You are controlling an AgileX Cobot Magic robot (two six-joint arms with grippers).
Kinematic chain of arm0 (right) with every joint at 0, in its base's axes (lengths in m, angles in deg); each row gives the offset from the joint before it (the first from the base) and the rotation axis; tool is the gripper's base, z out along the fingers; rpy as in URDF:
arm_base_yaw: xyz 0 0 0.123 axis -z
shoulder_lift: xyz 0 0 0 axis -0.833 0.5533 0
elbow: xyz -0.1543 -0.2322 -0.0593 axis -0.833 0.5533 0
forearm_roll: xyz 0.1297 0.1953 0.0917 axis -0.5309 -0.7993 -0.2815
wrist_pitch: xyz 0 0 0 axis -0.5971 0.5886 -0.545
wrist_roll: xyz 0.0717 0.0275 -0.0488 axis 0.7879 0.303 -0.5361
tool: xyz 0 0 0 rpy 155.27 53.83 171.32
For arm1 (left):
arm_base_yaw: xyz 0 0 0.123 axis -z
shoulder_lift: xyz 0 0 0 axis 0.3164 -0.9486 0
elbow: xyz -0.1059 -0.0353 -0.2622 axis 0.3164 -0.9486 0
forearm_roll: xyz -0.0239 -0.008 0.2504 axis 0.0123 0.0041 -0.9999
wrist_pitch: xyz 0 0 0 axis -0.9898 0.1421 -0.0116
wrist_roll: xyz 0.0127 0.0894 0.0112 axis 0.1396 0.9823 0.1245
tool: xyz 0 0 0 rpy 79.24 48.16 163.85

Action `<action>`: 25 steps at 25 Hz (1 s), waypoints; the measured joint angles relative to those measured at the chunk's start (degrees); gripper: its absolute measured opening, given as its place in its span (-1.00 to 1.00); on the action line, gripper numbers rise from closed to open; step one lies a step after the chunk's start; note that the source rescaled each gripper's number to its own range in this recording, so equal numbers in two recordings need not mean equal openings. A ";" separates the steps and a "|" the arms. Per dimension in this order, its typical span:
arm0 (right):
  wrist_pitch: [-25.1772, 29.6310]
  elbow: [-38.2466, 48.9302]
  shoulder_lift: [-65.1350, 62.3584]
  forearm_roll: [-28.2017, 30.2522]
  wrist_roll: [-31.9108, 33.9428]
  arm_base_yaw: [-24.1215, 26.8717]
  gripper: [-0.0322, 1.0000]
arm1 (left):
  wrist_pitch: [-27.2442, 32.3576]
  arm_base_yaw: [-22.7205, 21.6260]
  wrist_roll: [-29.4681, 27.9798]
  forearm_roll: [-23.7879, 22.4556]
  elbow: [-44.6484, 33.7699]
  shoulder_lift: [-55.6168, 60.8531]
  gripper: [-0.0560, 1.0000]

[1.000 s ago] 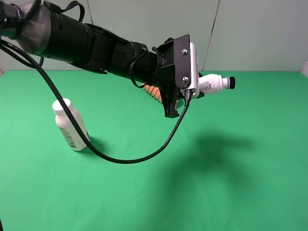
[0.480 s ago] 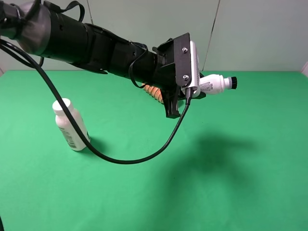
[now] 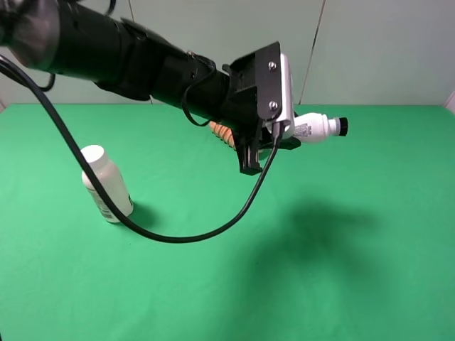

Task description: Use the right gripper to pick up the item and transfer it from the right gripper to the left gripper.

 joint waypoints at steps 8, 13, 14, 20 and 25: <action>-0.06 0.00 0.00 -0.19 0.00 0.00 1.00 | -8.77 -4.66 -41.48 -25.63 0.49 3.32 -0.89; -0.06 0.00 0.00 -0.19 0.00 0.00 1.00 | -9.40 -9.43 -60.63 -36.98 0.49 5.75 -0.89; -0.06 0.00 0.00 -0.19 0.00 0.00 1.00 | -9.40 -10.42 -62.91 -38.17 0.49 5.98 -0.89; -0.02 0.00 0.00 -0.21 0.00 0.00 1.00 | -8.53 -15.08 -72.54 -41.03 0.49 6.78 -0.89; -0.02 0.00 0.00 -0.21 0.00 0.00 1.00 | -8.51 -19.43 -82.03 -46.67 -0.20 6.94 -0.89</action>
